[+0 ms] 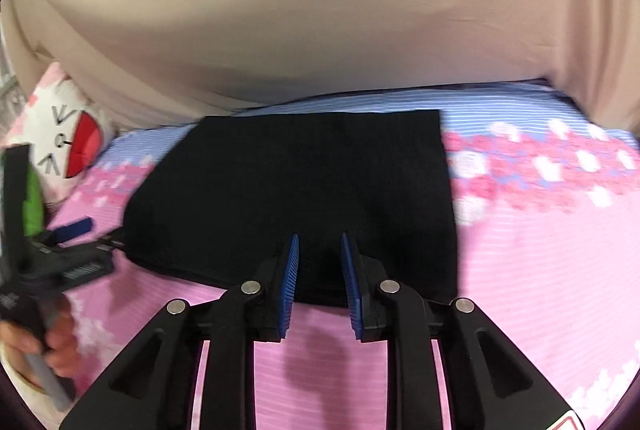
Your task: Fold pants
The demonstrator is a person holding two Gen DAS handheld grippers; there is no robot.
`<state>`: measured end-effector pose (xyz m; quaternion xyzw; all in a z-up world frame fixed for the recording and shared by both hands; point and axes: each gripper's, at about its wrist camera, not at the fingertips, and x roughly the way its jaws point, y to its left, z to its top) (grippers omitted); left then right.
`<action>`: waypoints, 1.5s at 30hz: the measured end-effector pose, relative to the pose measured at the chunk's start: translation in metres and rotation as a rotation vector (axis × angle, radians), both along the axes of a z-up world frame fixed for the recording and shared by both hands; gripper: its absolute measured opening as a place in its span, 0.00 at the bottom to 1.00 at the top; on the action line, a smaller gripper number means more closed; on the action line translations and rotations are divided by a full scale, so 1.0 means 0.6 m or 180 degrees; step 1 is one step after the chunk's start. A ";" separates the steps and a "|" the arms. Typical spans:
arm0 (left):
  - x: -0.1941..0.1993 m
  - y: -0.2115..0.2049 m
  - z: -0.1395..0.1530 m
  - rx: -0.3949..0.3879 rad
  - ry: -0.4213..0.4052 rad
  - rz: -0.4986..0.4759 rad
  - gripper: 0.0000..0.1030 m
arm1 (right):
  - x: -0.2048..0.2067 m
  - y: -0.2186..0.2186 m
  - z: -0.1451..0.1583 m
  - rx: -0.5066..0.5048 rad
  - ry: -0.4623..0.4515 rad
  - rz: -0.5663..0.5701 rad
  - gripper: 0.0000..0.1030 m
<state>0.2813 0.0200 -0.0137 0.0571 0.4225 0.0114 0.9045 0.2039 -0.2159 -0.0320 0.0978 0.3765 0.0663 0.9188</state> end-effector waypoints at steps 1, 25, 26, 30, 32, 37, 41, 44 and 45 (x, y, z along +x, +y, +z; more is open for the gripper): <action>0.005 0.007 -0.006 0.0077 -0.0006 0.0098 0.89 | 0.012 0.021 0.000 0.0053 0.0031 0.0089 0.20; -0.045 0.193 -0.017 -0.0090 -0.0063 0.0696 0.89 | 0.173 0.358 -0.041 -0.0527 0.0289 0.0911 0.11; -0.046 0.190 -0.019 -0.0073 -0.0056 0.0683 0.89 | 0.170 0.349 -0.026 -0.0390 0.0280 0.0949 0.10; -0.051 0.182 -0.023 -0.0076 -0.0065 0.0580 0.89 | 0.107 0.243 0.026 -0.0346 -0.0081 0.0607 0.38; -0.051 0.176 -0.026 -0.0093 -0.0047 0.0538 0.89 | 0.071 0.141 0.048 -0.0420 -0.0280 0.0194 0.69; -0.050 0.133 -0.015 -0.0214 -0.0010 0.0328 0.89 | 0.100 -0.077 0.038 -0.0311 0.0044 -0.0703 0.70; -0.056 0.081 -0.004 -0.0099 -0.0066 0.0152 0.89 | 0.166 -0.127 -0.021 0.0075 0.0433 -0.0488 0.65; -0.054 0.050 -0.001 -0.0113 -0.0046 0.0071 0.89 | 0.163 -0.115 0.009 -0.0101 0.0280 -0.0393 0.19; -0.052 0.041 -0.001 -0.0120 -0.0046 0.0041 0.89 | 0.157 -0.125 0.024 -0.0039 0.0193 -0.0371 0.16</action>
